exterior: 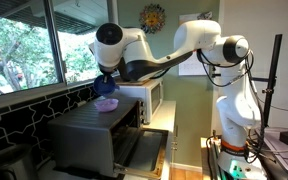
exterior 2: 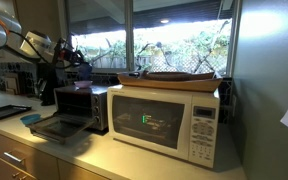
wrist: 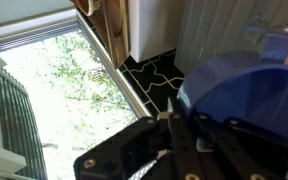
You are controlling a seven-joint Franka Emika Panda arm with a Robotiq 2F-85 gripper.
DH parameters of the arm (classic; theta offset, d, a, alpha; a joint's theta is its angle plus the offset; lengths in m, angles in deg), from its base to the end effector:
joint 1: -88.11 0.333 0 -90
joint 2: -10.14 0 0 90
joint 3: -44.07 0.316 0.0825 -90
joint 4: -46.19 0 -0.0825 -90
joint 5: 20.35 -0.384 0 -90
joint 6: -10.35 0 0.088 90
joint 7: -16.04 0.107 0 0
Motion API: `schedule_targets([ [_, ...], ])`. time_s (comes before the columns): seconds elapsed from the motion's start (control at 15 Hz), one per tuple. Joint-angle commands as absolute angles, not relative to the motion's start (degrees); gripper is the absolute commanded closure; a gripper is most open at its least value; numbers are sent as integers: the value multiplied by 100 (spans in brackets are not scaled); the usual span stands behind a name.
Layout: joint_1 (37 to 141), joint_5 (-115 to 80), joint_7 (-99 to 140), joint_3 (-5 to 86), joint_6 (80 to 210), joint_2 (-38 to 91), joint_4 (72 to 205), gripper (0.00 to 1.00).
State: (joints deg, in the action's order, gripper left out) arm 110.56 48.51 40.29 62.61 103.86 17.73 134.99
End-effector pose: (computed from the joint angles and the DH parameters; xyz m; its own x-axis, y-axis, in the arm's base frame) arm 0.5255 0.3127 0.6276 0.7878 0.5371 0.3016 0.0124 -0.5033 0.8640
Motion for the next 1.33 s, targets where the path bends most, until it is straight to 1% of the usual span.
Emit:
schedule_targets([
  [0.0,11051,5063,4000,6258,10535,1605,13746,99],
  [1.27,11040,5465,4014,6259,10695,1567,13868,99],
])
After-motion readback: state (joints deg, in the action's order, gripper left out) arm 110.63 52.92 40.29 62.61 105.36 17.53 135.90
